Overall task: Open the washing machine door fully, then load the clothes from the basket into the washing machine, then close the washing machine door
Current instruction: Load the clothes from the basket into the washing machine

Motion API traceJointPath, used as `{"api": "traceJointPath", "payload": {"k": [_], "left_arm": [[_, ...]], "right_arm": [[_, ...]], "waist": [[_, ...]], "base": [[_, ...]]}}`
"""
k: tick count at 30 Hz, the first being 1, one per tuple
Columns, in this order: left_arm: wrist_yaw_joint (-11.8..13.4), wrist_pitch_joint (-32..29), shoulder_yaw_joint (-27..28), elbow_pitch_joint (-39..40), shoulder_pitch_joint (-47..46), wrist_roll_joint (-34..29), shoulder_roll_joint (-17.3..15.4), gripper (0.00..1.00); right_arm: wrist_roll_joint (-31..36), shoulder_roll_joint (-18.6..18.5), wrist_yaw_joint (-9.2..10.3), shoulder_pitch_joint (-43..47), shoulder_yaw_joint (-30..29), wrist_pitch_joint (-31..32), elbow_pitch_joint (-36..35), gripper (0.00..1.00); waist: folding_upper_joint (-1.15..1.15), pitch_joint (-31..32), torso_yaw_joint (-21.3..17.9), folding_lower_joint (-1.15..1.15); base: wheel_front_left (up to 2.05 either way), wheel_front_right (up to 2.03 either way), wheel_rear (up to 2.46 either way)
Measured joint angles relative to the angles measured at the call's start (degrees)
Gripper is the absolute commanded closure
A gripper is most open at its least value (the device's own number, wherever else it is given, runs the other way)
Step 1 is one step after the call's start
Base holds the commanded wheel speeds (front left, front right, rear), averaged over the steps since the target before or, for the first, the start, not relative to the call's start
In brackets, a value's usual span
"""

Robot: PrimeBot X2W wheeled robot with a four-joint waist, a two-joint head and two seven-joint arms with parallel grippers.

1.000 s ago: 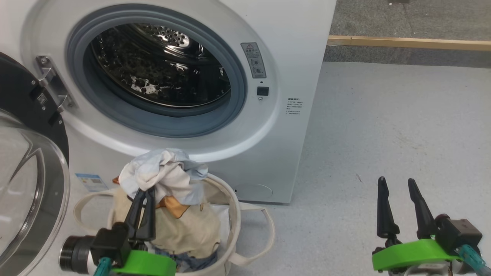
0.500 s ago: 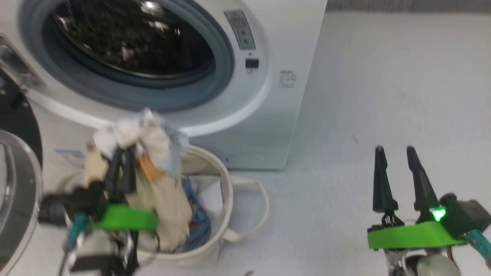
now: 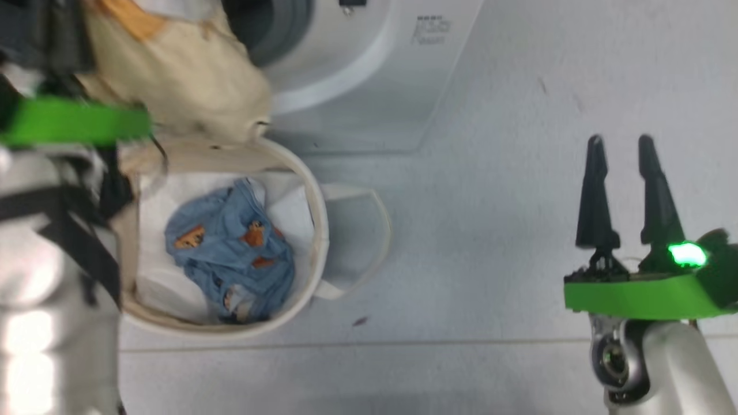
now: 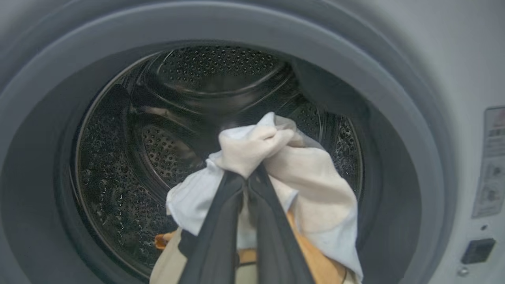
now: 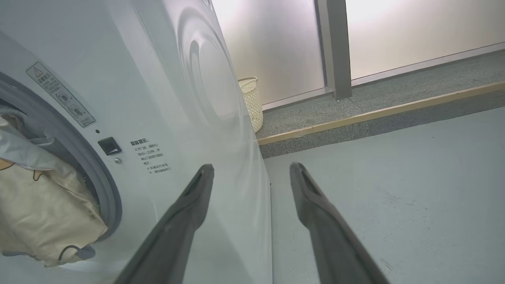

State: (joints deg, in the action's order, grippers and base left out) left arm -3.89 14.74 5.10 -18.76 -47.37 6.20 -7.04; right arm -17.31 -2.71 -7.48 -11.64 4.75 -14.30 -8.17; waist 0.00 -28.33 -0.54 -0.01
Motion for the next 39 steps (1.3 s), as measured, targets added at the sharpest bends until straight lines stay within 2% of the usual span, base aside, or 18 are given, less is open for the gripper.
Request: {"api": "traceJointPath", "payload": {"k": [6, 13, 17, 23, 24, 25, 28, 32, 39], "left_arm": [[-1.07, 0.00, 3.75, -11.81, -14.30, 0.60, -3.23, 1.00], [-0.62, 0.00, 7.53, -16.47, -28.76, 0.05, -6.13, 1.00], [1.01, 0.01, 10.17, -16.45, -33.13, -0.15, -6.87, 1.00], [1.92, 0.04, 9.04, -17.38, -34.46, -3.12, -6.98, 1.00], [1.92, 0.07, 8.64, -19.20, -34.82, -3.58, -6.97, 0.29], [1.88, 0.07, 8.27, -21.26, -35.05, -4.02, -6.95, 0.00], [1.78, 0.05, 7.49, -24.63, -34.83, -4.53, -6.55, 0.00], [0.76, 0.07, 6.71, -24.79, -34.07, -4.60, -6.56, 0.00], [-0.25, 0.05, 4.90, -22.45, -22.45, -4.61, -4.76, 0.00]], "right_arm": [[-2.02, -0.02, 0.00, -2.18, -1.20, 0.00, -2.09, 0.00], [-2.44, -0.02, 0.00, -3.83, -1.24, -0.01, -3.64, 0.00], [-3.76, -0.02, 0.00, -5.29, -1.68, -0.01, -4.27, 0.00], [-3.96, -0.03, 0.00, -6.16, -1.74, -0.18, -4.35, 0.00], [-3.96, -0.03, 0.00, -6.21, -1.71, -0.19, -4.39, 0.00], [-3.91, -0.03, 0.00, -6.30, -1.63, -0.31, -4.38, 0.00], [-3.46, -0.03, 0.00, -6.98, -1.32, -0.44, -4.33, 0.00], [-3.46, -0.03, 0.00, -7.60, -1.29, -0.44, -3.92, 0.00], [-2.86, -0.05, 0.00, -7.80, 0.16, -0.44, -1.31, 0.00]], "waist": [[0.00, -6.35, -2.01, 0.00], [0.00, -13.01, -4.45, -0.01], [0.00, -16.56, -5.76, -0.01], [0.00, -20.09, -6.95, 0.00], [0.00, -20.64, -7.06, 0.00], [0.00, -21.09, -7.11, -0.01], [0.00, -21.33, -6.98, -0.01], [0.00, -19.82, -6.63, 0.00], [0.00, -14.37, -5.33, 0.00]], "base": [[0.00, 0.00, 0.00], [0.00, 0.00, 0.00], [0.00, 0.00, 0.00], [0.00, 0.00, 0.00], [0.00, 0.00, 0.00], [0.00, 0.00, 0.00], [0.00, 0.00, 0.00], [0.00, 0.00, 0.00], [0.00, 0.00, 0.00]]}}
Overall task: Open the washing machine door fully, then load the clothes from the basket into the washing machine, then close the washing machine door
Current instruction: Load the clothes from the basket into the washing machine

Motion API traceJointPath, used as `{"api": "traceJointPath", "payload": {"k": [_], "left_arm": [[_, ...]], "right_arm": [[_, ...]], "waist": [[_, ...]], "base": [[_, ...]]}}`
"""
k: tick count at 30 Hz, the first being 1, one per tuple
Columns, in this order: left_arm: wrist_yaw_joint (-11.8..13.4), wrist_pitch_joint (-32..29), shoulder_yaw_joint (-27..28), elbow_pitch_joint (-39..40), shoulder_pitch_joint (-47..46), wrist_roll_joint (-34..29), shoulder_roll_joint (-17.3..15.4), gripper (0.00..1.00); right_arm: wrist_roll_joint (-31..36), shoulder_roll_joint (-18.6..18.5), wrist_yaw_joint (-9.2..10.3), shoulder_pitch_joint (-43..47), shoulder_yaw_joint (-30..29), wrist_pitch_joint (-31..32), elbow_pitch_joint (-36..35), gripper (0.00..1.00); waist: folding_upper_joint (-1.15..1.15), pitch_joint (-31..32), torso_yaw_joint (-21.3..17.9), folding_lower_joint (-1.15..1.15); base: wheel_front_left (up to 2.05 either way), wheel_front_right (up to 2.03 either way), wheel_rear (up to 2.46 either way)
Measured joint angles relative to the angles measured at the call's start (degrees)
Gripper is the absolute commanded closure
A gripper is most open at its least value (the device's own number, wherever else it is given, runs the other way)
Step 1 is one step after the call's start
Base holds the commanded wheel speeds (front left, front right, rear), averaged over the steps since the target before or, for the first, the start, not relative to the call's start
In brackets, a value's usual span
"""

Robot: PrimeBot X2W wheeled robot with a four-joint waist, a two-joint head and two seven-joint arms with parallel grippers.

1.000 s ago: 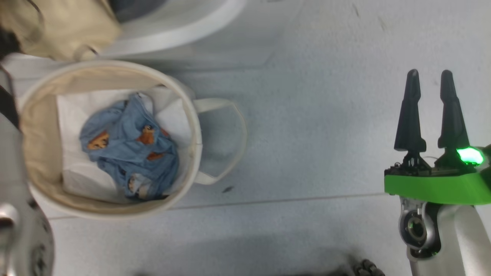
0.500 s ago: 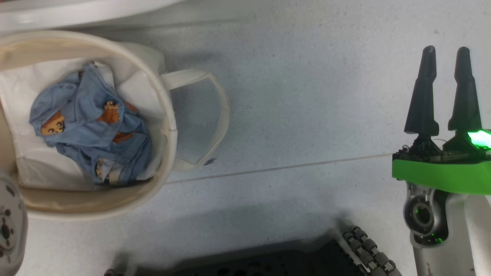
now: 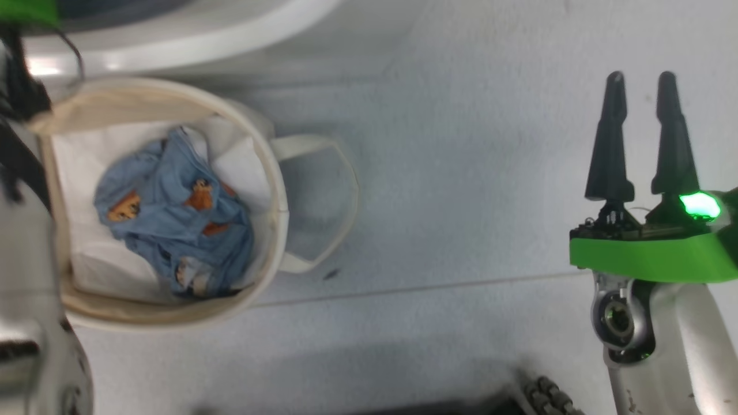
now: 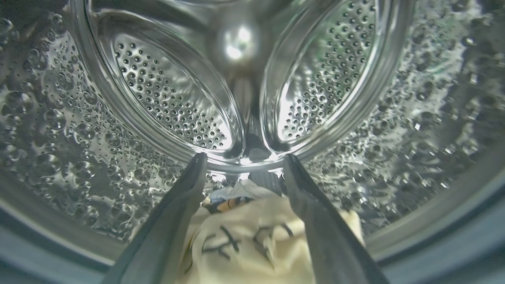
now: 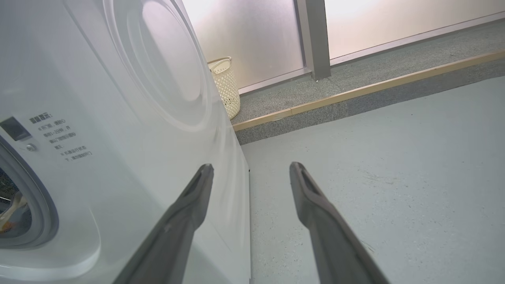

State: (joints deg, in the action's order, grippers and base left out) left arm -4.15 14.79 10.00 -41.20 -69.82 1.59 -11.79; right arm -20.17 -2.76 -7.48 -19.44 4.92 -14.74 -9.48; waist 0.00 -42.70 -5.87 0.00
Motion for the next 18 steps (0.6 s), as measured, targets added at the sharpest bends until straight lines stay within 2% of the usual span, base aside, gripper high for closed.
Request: {"api": "traceJointPath", "payload": {"k": [10, 18], "left_arm": [[-0.66, 0.00, -2.74, 3.72, 20.10, -0.88, 3.80, 0.00], [0.77, -0.05, -5.52, 9.95, 39.88, -1.16, 7.80, 0.00]], "right_arm": [[1.00, -0.01, 0.00, 4.28, 1.35, 0.01, 4.94, 0.00], [0.93, 0.00, 0.00, 9.99, 1.41, 0.01, 8.78, 0.00]], "waist": [[0.00, 13.49, 1.63, 0.00], [0.00, 26.03, 3.24, 0.01]], "base": [[0.00, 0.00, 0.00], [0.00, 0.00, 0.00]]}}
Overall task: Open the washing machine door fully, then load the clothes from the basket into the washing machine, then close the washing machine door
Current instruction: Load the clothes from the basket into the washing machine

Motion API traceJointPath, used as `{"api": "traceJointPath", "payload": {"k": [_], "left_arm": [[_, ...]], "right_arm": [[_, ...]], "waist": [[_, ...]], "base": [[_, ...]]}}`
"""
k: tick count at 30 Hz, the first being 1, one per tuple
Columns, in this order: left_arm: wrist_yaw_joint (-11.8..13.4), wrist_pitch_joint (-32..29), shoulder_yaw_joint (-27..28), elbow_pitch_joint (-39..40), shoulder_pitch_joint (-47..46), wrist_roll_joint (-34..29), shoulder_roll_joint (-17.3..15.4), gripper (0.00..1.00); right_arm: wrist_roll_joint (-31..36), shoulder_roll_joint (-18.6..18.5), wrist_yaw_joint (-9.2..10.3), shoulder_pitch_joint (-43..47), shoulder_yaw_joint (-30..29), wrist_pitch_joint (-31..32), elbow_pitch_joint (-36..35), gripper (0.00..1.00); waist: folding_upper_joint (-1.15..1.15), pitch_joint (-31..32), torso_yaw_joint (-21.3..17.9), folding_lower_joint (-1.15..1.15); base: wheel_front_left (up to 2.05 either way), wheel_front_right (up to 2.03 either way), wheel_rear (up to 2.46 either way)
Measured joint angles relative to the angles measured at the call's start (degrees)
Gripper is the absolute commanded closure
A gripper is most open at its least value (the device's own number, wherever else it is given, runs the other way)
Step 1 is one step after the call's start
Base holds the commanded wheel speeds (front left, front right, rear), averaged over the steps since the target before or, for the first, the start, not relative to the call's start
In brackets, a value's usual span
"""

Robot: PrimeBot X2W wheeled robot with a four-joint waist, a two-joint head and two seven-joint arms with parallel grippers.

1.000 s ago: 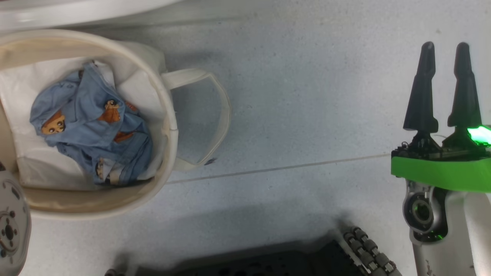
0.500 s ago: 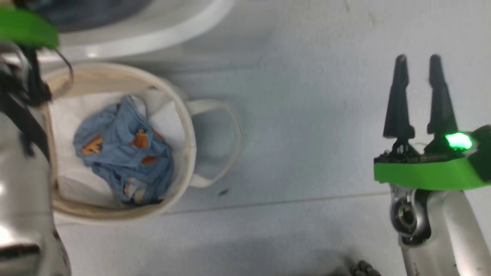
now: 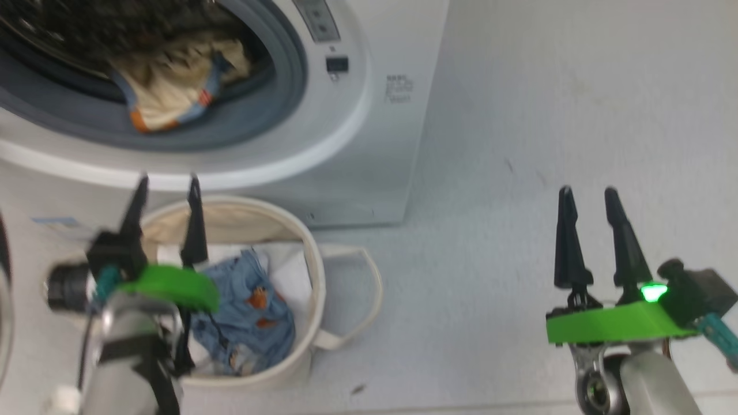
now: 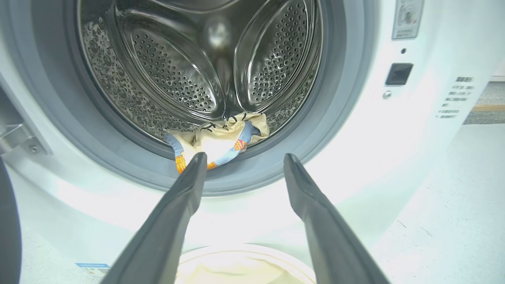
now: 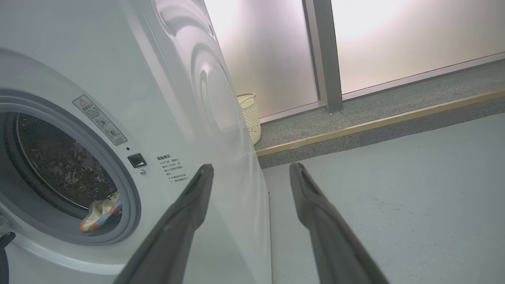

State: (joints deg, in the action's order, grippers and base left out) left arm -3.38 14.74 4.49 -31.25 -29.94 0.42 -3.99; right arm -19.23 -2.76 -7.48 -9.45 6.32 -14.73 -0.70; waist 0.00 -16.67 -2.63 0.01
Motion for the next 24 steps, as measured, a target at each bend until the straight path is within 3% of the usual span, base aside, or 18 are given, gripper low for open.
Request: {"api": "traceJointPath", "payload": {"k": [10, 13, 17, 24], "left_arm": [[0.81, 0.00, -5.38, 11.62, 16.23, 0.67, 1.22, 0.00], [0.38, 0.00, -6.64, 13.49, 20.45, 1.93, 1.36, 0.00], [1.87, 0.00, -6.39, 14.62, 24.23, 4.00, 1.43, 0.00], [2.87, 0.00, -7.12, 15.96, 24.95, 4.21, 1.41, 0.00]], "right_arm": [[1.47, 0.02, 0.00, 7.04, -0.20, 0.00, 2.09, 0.00], [1.49, 0.05, 0.00, 8.59, 0.10, 0.00, 2.35, 0.00], [4.13, 0.11, 0.00, 10.71, 2.50, 0.00, 3.50, 0.00], [8.65, 0.20, 0.00, 11.01, 2.75, 0.00, 4.76, 0.00]], "waist": [[0.00, 12.01, 4.17, 0.00], [0.00, 13.92, 4.96, 0.00], [0.00, 15.66, 5.55, 0.00], [0.00, 16.16, 5.38, 0.00]], "base": [[0.00, 0.00, 0.00], [0.00, 0.00, 0.00], [0.00, 0.00, 0.00], [0.00, 0.00, 0.00]]}}
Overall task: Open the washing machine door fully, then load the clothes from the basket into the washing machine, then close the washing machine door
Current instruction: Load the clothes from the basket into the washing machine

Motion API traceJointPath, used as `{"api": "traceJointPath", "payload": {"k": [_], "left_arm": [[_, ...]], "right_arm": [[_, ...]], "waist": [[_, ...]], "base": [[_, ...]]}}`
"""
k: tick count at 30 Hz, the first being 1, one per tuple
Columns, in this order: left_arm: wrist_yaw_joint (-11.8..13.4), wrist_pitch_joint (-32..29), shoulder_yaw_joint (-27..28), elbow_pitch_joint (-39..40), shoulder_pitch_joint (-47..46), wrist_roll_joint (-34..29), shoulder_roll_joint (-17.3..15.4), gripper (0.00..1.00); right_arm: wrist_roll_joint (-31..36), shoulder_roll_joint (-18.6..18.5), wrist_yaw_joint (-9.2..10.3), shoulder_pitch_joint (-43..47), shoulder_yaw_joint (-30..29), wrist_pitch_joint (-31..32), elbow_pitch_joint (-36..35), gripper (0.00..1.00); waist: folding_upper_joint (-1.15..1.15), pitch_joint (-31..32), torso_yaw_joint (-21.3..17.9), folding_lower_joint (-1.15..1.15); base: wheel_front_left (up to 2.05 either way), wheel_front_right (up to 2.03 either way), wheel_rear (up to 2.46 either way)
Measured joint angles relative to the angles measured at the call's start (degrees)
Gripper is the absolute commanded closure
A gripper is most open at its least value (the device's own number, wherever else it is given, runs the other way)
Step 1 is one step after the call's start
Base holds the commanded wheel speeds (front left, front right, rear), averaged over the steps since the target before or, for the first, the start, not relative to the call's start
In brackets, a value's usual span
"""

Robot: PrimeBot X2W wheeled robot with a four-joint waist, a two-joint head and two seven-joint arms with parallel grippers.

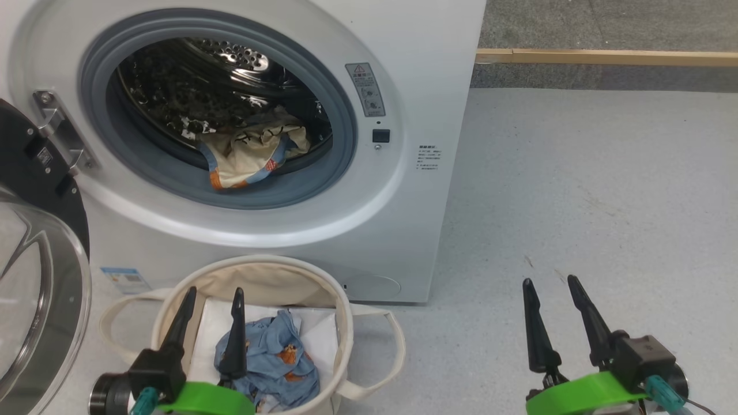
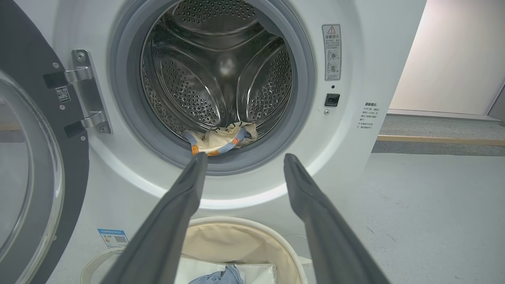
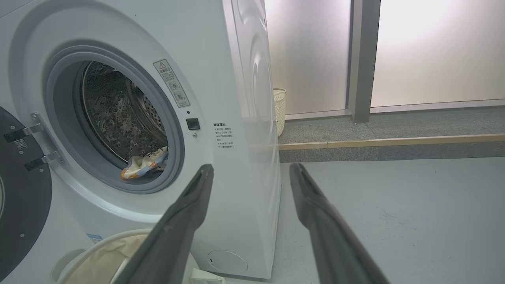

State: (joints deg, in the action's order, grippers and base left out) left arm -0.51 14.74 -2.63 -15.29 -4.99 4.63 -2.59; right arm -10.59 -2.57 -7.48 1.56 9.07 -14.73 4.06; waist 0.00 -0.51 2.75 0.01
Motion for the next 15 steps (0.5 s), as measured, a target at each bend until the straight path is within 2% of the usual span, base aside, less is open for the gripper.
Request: {"api": "traceJointPath", "payload": {"k": [15], "left_arm": [[-0.09, 0.00, -0.02, -0.18, -0.03, -0.59, 0.01, 0.00]], "right_arm": [[-1.55, 0.00, 0.00, -0.02, 0.05, 0.00, 0.92, 0.00]], "waist": [[0.00, -0.09, -1.32, 0.00]], "base": [[0.00, 0.00, 0.00]]}}
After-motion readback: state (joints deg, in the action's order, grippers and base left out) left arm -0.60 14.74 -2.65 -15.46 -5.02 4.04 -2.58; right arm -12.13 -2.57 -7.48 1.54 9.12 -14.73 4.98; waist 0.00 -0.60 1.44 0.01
